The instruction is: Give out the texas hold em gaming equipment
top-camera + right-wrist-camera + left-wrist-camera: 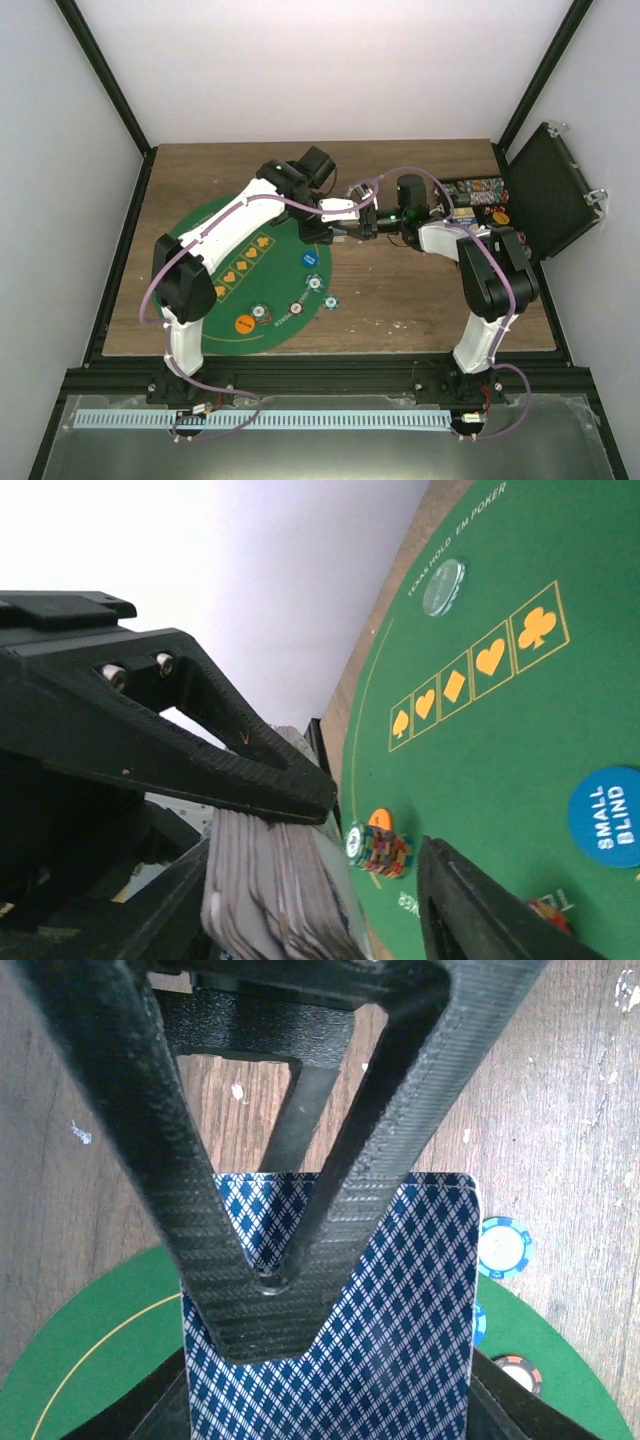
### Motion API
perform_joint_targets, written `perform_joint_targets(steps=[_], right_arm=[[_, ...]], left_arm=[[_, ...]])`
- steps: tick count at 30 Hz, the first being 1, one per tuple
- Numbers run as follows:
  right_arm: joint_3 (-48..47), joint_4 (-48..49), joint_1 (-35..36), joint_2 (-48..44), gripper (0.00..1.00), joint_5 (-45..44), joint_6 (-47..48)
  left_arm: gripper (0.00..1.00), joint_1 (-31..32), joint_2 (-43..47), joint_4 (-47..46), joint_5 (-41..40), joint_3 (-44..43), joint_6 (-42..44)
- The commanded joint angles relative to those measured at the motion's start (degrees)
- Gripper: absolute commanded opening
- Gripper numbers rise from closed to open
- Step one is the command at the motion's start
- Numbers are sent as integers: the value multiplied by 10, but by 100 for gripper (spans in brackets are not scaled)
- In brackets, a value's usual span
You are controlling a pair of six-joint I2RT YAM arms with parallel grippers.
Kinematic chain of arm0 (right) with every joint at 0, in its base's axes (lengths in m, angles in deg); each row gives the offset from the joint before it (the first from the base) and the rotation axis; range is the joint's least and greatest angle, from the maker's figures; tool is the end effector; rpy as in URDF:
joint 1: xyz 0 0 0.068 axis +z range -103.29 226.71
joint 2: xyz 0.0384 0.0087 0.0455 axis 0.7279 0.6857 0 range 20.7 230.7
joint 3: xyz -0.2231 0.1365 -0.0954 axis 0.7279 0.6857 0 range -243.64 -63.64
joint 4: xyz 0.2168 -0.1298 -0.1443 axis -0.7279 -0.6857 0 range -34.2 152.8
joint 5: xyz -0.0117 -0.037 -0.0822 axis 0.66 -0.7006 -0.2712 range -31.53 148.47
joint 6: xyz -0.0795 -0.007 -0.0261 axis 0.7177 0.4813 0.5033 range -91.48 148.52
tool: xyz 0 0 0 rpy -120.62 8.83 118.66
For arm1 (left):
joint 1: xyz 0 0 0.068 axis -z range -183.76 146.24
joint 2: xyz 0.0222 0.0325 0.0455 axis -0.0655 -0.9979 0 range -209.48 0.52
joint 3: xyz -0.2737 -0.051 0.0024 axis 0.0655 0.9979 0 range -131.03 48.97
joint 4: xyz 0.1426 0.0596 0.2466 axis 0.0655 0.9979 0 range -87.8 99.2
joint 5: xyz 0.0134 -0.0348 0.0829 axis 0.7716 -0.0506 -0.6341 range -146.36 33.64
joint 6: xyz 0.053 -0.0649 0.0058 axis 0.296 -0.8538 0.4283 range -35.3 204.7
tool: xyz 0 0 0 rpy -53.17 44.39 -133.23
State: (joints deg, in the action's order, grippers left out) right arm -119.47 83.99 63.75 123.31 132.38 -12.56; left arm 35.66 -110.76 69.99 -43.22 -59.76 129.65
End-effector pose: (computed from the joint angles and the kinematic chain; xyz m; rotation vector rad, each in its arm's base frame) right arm 0.3587 0.1839 0.1758 -0.5027 2.1211 1.8981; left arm 0.3336 -0.2959 0.2754 1.9036 2.0183 -0.2961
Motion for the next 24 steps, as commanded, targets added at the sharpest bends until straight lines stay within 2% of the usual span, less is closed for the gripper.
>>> perform_joint_targets(steps=[1, 5, 8, 11, 14, 16, 20, 23, 24], right_arm=[[-21, 34, 13, 8, 49, 27, -20], [-17, 30, 14, 7, 34, 35, -15], [-20, 27, 14, 6, 18, 49, -15], [-29, 5, 13, 2, 3, 52, -1], [-46, -62, 9, -2, 1, 36, 45], [-50, -90, 4, -5, 1, 28, 69], [-51, -102, -5, -11, 1, 23, 76], [-55, -111, -5, -19, 1, 10, 82], [-54, -108, -6, -22, 1, 9, 80]], left_arm=[[51, -2, 20, -20, -5, 7, -2], [51, -5, 17, -28, -12, 6, -9], [52, -5, 19, -30, -12, 6, -14], [66, -7, 25, -20, -11, 5, -26], [82, -16, 39, 15, 14, -7, -45], [87, -30, 55, 40, 41, -15, -54], [92, -92, 95, 62, 105, -15, -75], [92, -148, 119, 44, 105, 13, -103], [89, -165, 123, 30, 102, 33, -116]])
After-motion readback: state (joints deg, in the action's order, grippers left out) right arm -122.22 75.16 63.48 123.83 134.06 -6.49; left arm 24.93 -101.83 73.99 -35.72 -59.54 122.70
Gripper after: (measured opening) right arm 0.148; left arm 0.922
